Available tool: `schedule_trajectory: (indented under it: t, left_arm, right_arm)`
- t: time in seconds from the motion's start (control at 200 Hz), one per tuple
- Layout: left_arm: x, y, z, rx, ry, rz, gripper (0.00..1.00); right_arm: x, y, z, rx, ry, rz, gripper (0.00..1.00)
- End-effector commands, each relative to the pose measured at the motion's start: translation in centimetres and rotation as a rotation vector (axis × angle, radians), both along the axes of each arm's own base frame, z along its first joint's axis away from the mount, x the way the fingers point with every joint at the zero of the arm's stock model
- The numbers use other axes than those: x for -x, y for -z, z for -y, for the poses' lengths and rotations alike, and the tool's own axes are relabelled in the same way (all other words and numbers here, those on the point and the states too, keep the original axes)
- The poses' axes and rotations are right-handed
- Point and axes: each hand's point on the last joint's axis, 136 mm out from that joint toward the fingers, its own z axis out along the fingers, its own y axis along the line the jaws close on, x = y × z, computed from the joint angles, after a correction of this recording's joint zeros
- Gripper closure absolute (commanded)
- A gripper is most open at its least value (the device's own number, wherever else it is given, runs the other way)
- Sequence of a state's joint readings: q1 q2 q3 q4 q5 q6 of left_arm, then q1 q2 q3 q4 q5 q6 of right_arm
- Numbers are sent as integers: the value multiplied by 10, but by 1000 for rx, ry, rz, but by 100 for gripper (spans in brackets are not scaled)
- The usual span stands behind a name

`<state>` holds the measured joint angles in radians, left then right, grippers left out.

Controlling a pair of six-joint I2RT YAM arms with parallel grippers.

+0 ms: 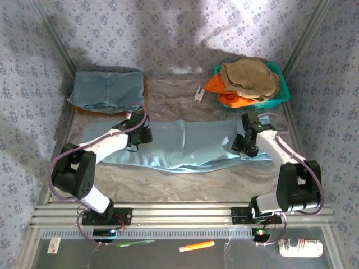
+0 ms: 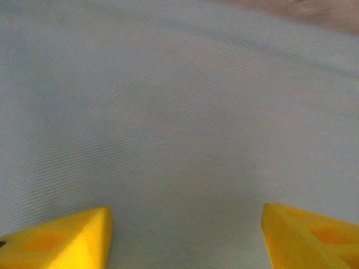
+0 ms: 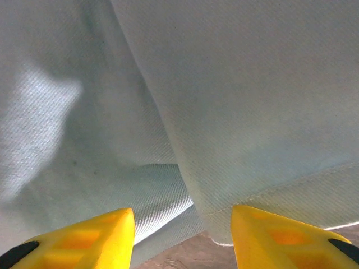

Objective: Fold and stack the trousers

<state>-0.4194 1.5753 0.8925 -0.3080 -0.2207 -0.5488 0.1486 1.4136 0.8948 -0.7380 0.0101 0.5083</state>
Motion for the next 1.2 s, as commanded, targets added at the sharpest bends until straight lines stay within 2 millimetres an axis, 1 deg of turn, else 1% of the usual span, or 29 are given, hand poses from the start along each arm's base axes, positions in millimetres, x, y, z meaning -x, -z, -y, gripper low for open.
schedule_trajectory:
  t: [0.0,0.095,0.225,0.3,0.35,0.44,0.48,0.535,0.605,0.65,0.67,0.705,0.745,0.894,0.994,1.074,1.114,1.194]
  left_arm:
    - [-1,11,-20,69,-167,25,30]
    - [6,24,-42,82,-248,16,30]
    - [20,37,-72,84,-371,4,31]
    - [29,41,-85,98,-424,11,32]
    - [35,42,-93,101,-456,16,32]
    - [43,39,-105,95,-486,39,32]
    - [44,38,-107,104,-485,43,32]
    - [43,36,-108,125,-482,41,32]
    - [41,34,-107,143,-479,35,30]
    - [40,32,-106,150,-479,28,30]
    - [40,32,-106,157,-478,26,30]
    - [38,30,-103,172,-471,29,30]
    - [37,28,-101,185,-469,31,30]
    - [36,22,-98,212,-461,46,29]
    - [38,22,-98,215,-454,47,29]
    - [39,22,-96,225,-442,48,28]
    - [39,22,-95,226,-440,48,28]
    - [41,22,-96,225,-436,47,28]
  right_arm:
    - [10,3,21,157,28,-67,53]
    - [13,7,31,210,45,-97,60]
    - [9,13,35,199,51,-117,88]
    - [7,13,37,200,50,-118,100]
    - [6,9,36,199,51,-100,100]
    - [7,-5,35,188,58,-45,100]
    - [8,-11,32,176,55,-28,100]
    - [7,-21,24,154,33,2,100]
    - [8,-32,10,144,-24,31,78]
    - [10,-38,-3,145,-85,40,66]
    - [10,-38,-7,149,-102,40,63]
    - [12,-37,-15,156,-147,26,56]
    - [14,-31,-21,169,-183,-5,53]
    - [18,0,-33,225,-251,-106,50]
    - [15,16,-33,252,-251,-153,50]
    - [11,23,-36,251,-262,-168,55]
    - [10,24,-37,256,-268,-177,61]
    - [10,16,-29,304,-245,-178,88]
